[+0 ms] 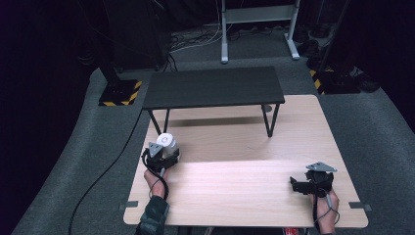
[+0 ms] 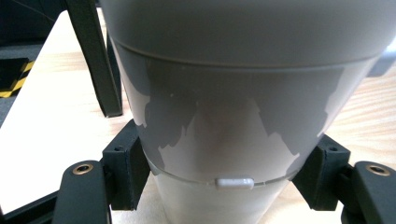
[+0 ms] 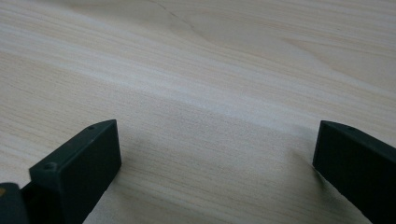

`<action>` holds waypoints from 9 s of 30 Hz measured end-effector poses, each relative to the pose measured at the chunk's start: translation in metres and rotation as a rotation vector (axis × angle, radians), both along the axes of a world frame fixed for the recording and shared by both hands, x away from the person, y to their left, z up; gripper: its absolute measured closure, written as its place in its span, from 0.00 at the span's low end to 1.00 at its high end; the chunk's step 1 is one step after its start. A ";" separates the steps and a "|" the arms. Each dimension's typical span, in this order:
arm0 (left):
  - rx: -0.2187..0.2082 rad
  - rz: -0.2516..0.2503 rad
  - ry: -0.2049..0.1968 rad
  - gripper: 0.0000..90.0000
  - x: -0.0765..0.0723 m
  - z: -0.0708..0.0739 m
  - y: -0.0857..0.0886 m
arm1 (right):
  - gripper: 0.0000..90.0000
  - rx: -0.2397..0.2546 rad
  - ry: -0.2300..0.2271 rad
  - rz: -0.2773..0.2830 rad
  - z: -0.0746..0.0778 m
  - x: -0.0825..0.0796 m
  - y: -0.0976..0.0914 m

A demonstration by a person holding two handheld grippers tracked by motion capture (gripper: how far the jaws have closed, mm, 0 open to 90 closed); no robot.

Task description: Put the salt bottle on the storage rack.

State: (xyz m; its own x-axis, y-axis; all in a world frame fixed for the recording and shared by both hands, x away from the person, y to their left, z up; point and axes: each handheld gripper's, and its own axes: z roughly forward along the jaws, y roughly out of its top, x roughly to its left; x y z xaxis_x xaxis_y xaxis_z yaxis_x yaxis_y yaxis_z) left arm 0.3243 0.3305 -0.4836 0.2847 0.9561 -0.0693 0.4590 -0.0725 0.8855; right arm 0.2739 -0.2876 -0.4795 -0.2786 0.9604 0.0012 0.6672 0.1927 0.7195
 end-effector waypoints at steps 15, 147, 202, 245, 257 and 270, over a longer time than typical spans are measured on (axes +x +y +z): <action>-0.015 -0.037 -0.013 0.33 -0.006 0.025 -0.003 | 0.00 -0.002 -0.001 0.001 0.000 0.000 0.000; 0.051 -0.276 -0.029 0.33 0.149 0.216 -0.155 | 0.00 0.016 0.007 0.013 0.000 0.001 -0.004; 0.045 -0.308 -0.151 0.00 0.124 0.192 -0.133 | 0.00 0.017 0.010 0.014 0.000 0.001 -0.004; 0.234 -0.119 0.207 0.01 -0.027 0.009 -0.069 | 0.00 0.015 0.011 -0.005 0.000 0.001 -0.002; 0.206 -0.131 0.229 0.00 -0.022 0.010 -0.064 | 0.00 0.013 0.008 -0.007 0.000 0.001 -0.002; 0.237 -0.126 0.203 0.00 -0.028 0.009 -0.072 | 0.00 0.012 0.009 -0.007 0.000 0.001 -0.002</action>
